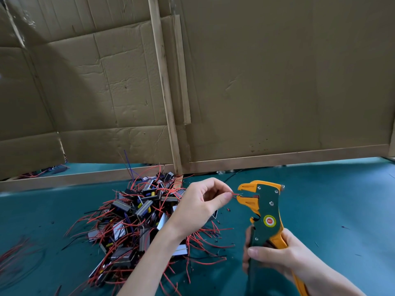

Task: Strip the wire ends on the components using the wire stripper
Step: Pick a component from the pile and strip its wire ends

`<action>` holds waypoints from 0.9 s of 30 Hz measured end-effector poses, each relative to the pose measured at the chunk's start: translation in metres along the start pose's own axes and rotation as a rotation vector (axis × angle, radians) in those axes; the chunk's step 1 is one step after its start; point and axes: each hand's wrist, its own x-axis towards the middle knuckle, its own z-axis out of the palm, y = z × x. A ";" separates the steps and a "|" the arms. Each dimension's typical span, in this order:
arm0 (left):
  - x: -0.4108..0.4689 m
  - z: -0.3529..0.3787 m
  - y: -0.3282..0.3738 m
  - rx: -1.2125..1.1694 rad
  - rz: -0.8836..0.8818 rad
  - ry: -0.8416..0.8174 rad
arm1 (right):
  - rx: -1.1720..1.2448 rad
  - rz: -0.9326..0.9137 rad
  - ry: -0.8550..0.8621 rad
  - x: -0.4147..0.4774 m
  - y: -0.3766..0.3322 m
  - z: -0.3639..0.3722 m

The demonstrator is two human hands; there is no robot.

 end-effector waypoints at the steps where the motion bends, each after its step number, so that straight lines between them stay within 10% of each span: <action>1: 0.000 0.001 0.000 0.010 -0.005 -0.007 | -0.003 0.001 -0.002 0.000 0.000 0.000; 27: 0.001 -0.013 -0.006 0.194 -0.179 -0.100 | -0.034 0.073 0.088 0.000 0.007 0.018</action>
